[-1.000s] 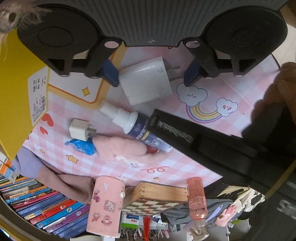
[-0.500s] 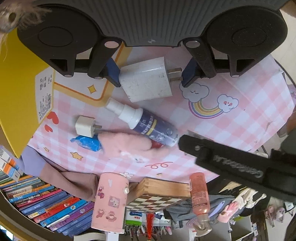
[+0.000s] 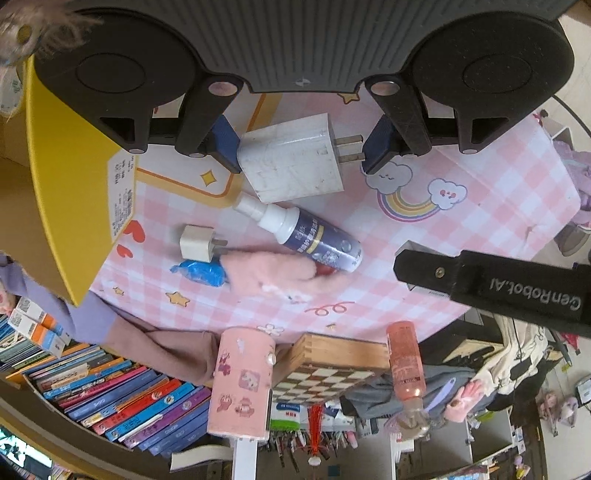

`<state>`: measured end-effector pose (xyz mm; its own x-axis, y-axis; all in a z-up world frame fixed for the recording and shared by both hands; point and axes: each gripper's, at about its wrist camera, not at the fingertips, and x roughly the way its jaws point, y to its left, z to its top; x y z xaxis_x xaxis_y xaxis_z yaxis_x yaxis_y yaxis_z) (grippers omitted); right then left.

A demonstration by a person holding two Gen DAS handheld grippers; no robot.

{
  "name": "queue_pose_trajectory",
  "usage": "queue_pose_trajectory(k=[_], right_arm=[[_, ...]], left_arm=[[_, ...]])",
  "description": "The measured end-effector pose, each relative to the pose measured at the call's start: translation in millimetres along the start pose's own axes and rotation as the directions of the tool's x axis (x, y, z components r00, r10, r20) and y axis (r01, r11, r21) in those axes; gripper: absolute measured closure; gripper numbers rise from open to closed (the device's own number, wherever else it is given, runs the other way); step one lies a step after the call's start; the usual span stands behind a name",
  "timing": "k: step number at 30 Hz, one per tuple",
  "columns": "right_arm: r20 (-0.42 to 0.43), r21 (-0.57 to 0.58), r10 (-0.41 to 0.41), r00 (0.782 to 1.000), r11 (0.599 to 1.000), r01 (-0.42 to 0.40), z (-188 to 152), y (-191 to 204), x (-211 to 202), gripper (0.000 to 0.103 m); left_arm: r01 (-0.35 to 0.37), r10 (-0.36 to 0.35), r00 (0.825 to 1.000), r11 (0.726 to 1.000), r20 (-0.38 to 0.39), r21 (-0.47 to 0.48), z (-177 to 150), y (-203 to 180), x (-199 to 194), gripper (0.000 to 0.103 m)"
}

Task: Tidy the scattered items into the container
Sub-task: 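Lift the white charger and red-labelled box with both tools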

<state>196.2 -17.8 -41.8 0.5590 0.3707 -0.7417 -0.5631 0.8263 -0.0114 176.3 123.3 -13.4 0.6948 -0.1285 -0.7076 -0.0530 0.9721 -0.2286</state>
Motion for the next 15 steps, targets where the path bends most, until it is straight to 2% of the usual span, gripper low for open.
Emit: queue_pose_trajectory(k=[15], right_arm=[[0.109, 0.037, -0.049, 0.993, 0.998, 0.046, -13.5, 4.7, -64.5, 0.035]], left_arm=[[0.052, -0.051, 0.995, 0.999, 0.085, -0.007, -22.7, -12.3, -60.6, 0.048]])
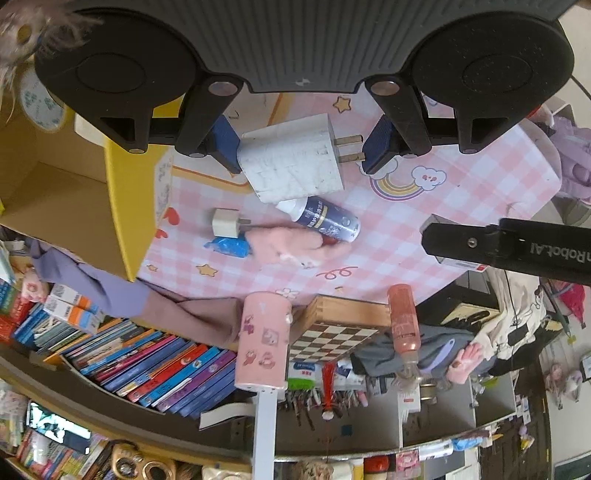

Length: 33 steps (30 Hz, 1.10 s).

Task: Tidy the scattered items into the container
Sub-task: 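Lift the white charger and red-labelled box with both tools, then carry the charger and red-labelled box with both tools toward the yellow box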

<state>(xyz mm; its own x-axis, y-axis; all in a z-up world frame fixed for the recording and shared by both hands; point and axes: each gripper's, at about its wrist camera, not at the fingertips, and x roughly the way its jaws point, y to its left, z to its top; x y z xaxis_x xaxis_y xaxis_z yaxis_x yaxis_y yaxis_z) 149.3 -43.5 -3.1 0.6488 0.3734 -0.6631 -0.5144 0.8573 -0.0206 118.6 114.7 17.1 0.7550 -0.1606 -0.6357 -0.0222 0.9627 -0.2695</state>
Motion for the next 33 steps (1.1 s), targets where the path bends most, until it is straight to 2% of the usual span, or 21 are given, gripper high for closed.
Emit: queue_pose_trajectory(k=[8, 20, 33], right_arm=[[0.029, 0.034, -0.015, 0.999, 0.999, 0.014, -21.1, 6.6, -40.4, 0.035], [0.034, 0.101, -0.017, 0.999, 0.995, 0.014, -61.5, 24.0, -88.0, 0.035], [0.014, 0.192, -0.102, 0.995, 0.976, 0.098, -98.2, 16.3, -127.8, 0.035]], left_arm=[[0.047, -0.048, 0.998, 0.998, 0.029, 0.035, -17.3, -18.7, -34.9, 0.048], [0.053, -0.055, 0.998, 0.997, 0.028, 0.063, -55.9, -31.4, -78.8, 0.048], [0.148, -0.146, 0.989, 0.981, -0.019, 0.126, -79.6, -60.6, -88.4, 0.048]])
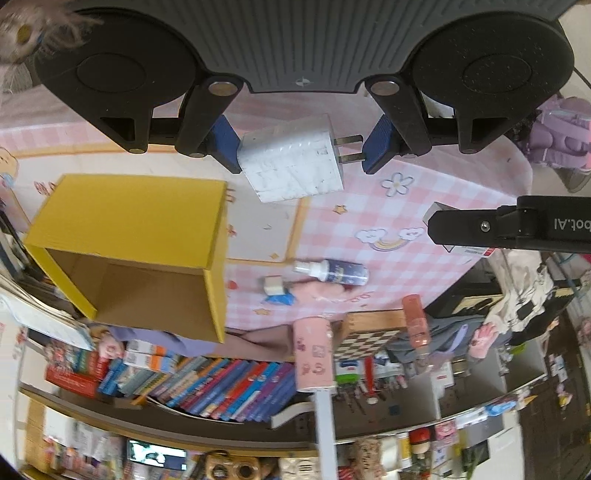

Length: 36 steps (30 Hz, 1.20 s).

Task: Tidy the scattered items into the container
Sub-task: 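Carry the charger and red-labelled box with both tools toward the yellow box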

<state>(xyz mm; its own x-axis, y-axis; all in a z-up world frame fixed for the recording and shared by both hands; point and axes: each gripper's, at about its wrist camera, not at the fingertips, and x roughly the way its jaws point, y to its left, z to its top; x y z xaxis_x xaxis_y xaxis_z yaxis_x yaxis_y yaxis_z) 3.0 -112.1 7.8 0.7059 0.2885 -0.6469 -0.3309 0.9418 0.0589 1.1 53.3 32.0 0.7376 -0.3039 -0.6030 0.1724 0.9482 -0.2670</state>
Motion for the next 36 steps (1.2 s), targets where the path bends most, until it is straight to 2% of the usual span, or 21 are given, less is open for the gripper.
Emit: queue_pose_trajectory(k=[17, 36], right_arm=[[-0.045, 0.124, -0.147, 0.988, 0.981, 0.151, -33.4, -44.3, -39.6, 0.035], [-0.056, 0.191, -0.225, 0.973, 0.954, 0.231, -49.5, -76.1, -64.9, 0.035]], left_arm=[[0.159, -0.155, 0.986, 0.984, -0.060, 0.076, -7.1, -49.6, 22.0, 0.048], [0.259, -0.245, 0.964, 0.955, -0.107, 0.147, -7.6, -93.3, 37.7, 0.048]])
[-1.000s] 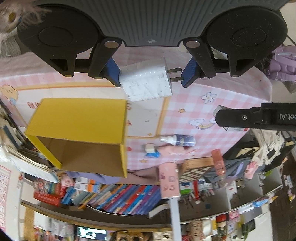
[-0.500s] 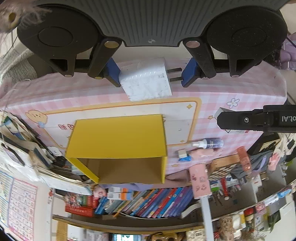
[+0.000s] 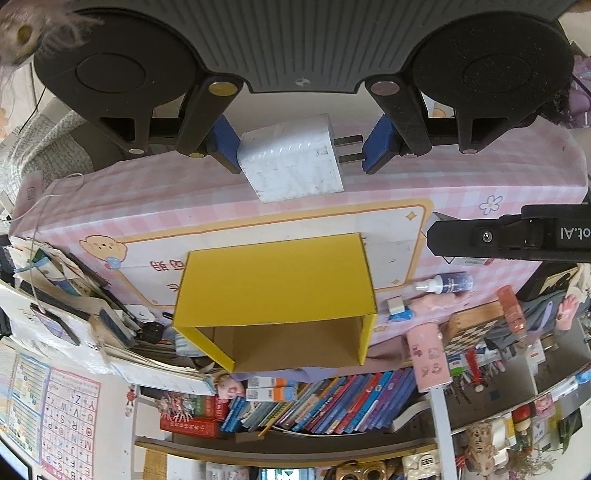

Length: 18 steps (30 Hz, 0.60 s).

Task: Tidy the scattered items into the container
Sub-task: 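Carry the charger and red-labelled box with both tools toward the yellow box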

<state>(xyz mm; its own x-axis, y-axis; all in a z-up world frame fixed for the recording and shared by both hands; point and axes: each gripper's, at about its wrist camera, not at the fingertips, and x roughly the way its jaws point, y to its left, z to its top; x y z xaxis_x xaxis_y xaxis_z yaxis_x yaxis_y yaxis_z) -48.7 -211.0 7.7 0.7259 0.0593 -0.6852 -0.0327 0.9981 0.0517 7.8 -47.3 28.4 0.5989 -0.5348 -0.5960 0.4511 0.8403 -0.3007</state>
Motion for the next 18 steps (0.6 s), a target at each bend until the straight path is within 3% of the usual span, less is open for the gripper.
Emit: queue_pose_trajectory(k=[18], right_arm=[[-0.007, 0.034, -0.048, 0.999, 0.998, 0.048, 8.5, -21.9, 4.1, 0.035]], left_arm=[[0.046, -0.046, 0.999, 0.999, -0.002, 0.020, 12.3, -11.6, 19.7, 0.048]])
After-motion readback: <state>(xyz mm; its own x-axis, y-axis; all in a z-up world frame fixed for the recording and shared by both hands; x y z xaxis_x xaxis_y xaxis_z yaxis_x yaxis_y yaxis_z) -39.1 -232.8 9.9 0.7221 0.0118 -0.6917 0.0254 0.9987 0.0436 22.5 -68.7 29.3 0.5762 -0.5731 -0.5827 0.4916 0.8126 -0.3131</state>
